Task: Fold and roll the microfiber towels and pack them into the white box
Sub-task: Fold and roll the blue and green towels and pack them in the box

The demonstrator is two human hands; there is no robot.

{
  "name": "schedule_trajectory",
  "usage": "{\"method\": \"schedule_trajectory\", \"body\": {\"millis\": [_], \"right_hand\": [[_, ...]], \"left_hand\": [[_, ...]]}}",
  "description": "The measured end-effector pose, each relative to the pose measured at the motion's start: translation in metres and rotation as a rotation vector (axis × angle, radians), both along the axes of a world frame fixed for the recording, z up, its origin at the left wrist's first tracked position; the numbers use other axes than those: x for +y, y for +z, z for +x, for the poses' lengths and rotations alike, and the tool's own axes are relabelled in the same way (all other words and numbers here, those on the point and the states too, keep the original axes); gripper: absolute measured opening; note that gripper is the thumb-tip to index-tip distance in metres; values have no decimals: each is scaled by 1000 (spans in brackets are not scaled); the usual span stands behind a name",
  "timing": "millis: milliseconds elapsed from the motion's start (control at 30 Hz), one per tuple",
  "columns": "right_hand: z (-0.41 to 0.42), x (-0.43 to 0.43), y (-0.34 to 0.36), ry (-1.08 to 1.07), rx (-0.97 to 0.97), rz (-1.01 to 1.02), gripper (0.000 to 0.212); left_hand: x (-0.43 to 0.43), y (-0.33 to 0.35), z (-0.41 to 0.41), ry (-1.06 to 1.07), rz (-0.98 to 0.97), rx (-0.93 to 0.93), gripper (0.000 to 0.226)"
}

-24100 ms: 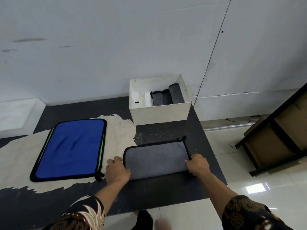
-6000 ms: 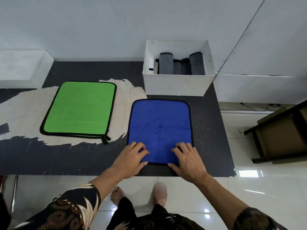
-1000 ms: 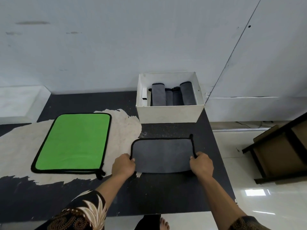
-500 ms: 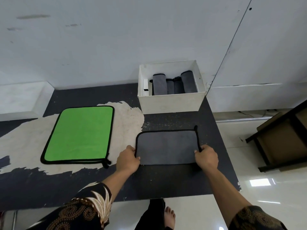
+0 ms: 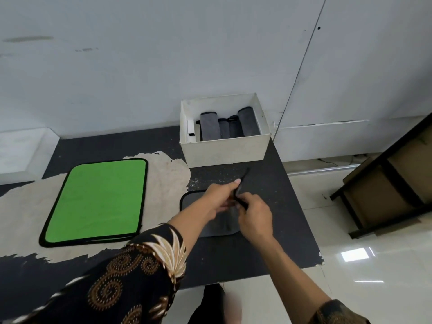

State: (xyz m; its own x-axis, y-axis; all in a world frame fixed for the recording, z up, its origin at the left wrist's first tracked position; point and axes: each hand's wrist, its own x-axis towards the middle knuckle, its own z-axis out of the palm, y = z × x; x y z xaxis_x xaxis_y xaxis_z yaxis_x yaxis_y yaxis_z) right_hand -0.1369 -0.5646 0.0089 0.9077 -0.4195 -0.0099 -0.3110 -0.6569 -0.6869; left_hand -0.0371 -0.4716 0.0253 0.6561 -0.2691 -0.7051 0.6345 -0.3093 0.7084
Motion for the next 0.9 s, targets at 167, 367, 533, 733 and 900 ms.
{"method": "schedule_trajectory", "body": {"millis": [167, 367, 533, 733, 900], "right_hand": [[-5, 19, -9, 92, -71, -72, 23], [-7, 18, -28, -4, 127, -53, 44], [-2, 24, -38, 83, 214, -136, 34], [0, 37, -50, 236, 221, -236, 31], [-1, 36, -58, 294, 272, -242, 28]], "left_hand": [[-9, -15, 11, 24, 307, -176, 33], [8, -19, 14, 17, 388, -302, 31], [42, -27, 21, 65, 385, -373, 18], [86, -50, 26, 110, 388, -333, 18], [107, -64, 22, 122, 346, -192, 40]]}}
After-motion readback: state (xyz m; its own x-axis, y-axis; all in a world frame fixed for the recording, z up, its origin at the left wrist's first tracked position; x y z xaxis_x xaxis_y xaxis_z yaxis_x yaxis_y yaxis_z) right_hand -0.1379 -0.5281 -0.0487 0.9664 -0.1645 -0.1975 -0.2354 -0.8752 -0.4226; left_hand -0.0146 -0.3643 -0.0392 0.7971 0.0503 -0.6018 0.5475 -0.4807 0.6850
